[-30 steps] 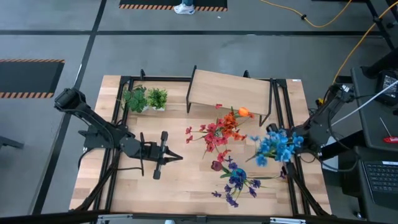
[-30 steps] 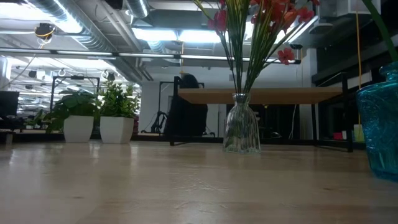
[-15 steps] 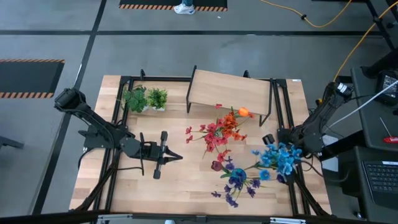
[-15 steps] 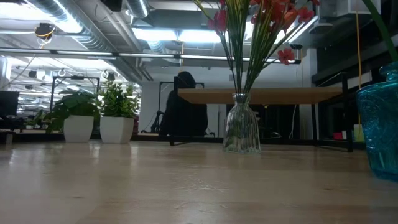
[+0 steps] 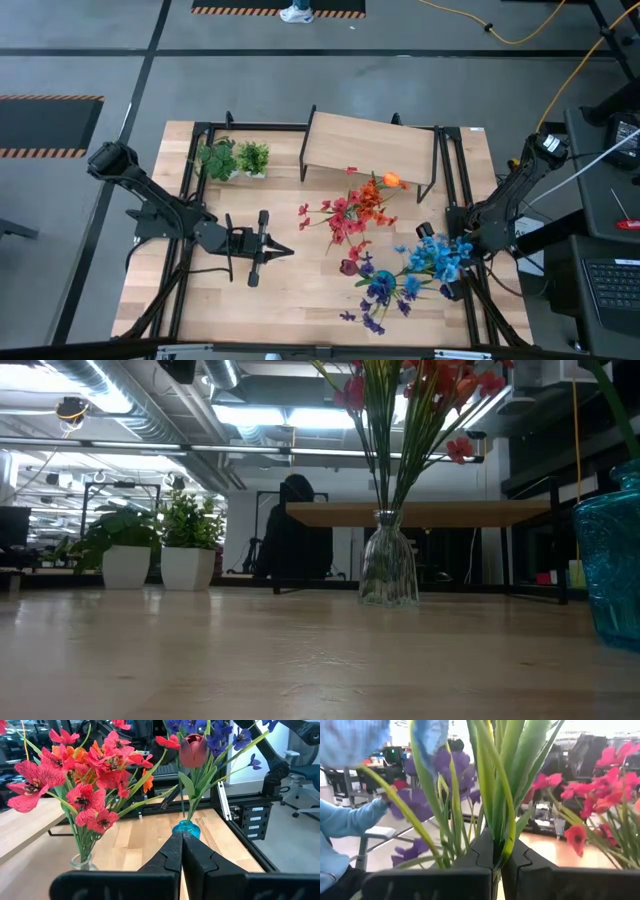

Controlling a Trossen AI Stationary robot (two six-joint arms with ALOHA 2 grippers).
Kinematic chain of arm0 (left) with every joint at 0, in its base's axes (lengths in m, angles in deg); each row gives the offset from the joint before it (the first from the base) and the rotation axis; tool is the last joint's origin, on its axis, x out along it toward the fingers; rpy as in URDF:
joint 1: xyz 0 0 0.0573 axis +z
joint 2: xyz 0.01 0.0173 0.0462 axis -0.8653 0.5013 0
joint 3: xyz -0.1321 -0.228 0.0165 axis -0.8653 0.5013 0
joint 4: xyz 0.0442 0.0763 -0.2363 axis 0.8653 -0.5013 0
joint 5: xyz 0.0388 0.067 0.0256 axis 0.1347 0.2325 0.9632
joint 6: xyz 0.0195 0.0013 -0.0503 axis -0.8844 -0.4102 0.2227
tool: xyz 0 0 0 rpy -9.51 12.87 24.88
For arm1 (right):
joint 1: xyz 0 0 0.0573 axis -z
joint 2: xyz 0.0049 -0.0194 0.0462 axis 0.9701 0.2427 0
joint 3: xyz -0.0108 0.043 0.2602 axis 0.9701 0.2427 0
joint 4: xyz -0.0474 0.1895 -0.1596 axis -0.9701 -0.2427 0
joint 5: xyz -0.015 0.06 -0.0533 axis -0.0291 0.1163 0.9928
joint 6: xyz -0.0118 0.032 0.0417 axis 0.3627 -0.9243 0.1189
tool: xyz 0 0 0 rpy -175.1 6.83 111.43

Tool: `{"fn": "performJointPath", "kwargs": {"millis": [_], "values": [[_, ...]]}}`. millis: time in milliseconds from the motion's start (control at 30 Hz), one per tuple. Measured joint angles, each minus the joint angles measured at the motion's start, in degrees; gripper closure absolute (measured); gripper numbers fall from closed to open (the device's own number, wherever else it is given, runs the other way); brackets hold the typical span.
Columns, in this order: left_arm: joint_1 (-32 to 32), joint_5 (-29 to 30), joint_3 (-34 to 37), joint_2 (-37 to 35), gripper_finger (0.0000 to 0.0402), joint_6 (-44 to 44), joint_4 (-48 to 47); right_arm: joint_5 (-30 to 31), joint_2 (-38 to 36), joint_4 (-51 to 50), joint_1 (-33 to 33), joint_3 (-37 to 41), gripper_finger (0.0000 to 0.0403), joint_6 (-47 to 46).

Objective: Pick and place flowers into a vace then onto a shelf
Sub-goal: Put the blue flowers into the blue vase

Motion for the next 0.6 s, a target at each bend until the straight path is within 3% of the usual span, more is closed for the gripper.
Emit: {"fn": "performJointPath", "kwargs": {"millis": [600], "values": [[0.0, -0.1, 0.0, 0.0, 0.0396, 0.0, 0.0, 0.1, 8.8, 4.6, 0.0, 0.0, 0.0396, 1.3]]}}
